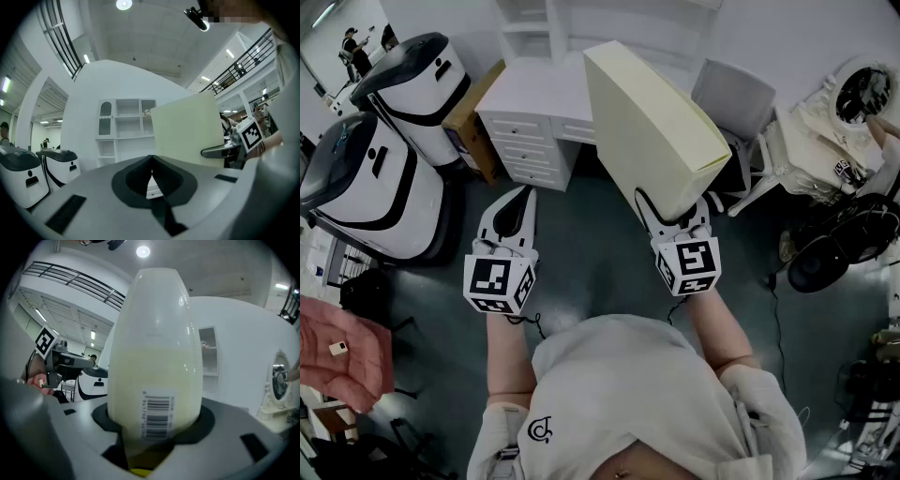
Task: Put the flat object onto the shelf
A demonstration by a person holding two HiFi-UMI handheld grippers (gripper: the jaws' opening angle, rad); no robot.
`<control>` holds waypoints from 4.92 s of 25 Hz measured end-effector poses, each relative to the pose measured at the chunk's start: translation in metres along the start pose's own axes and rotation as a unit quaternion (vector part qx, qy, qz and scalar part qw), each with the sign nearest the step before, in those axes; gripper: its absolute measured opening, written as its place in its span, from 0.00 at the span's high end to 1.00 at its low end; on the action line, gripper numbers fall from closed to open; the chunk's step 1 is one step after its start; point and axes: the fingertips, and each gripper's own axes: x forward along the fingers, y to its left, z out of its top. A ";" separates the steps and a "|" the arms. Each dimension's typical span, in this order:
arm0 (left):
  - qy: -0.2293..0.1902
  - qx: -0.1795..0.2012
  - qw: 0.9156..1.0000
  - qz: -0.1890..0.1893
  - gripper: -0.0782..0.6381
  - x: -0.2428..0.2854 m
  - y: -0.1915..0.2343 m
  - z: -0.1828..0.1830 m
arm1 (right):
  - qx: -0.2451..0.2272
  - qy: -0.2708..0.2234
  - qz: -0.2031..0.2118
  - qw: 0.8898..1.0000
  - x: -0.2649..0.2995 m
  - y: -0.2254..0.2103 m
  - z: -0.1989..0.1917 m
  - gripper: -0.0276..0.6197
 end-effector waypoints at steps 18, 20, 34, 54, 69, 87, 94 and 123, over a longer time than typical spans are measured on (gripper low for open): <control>0.003 -0.002 1.000 -0.020 0.87 -0.013 0.025 -0.015 | 0.012 0.000 -0.014 1.000 0.012 0.026 0.002 0.53; 0.007 -0.007 1.000 -0.019 0.87 -0.016 0.035 -0.022 | 0.006 0.003 -0.020 1.000 0.018 0.032 0.000 0.53; 0.026 -0.014 1.000 0.011 0.87 0.022 0.094 -0.054 | -0.012 -0.003 0.003 1.000 0.107 0.025 -0.010 0.53; 0.017 0.016 1.000 -0.001 0.87 0.302 0.203 -0.042 | -0.017 -0.013 -0.006 1.000 0.366 -0.123 -0.014 0.52; -0.017 0.026 0.995 -0.095 0.87 0.441 0.302 -0.028 | -0.036 0.001 -0.097 0.995 0.496 -0.157 0.008 0.53; -0.065 0.036 0.971 -0.228 0.87 0.487 0.389 -0.011 | -0.349 0.139 -0.237 0.896 0.628 -0.224 0.161 0.52; -0.058 0.027 0.977 -0.203 0.87 0.510 0.410 -0.015 | -0.400 0.187 -0.216 0.871 0.676 -0.251 0.187 0.51; -0.047 0.032 0.989 -0.137 0.87 0.598 0.425 -0.023 | -0.574 0.288 -0.096 0.761 0.803 -0.306 0.126 0.50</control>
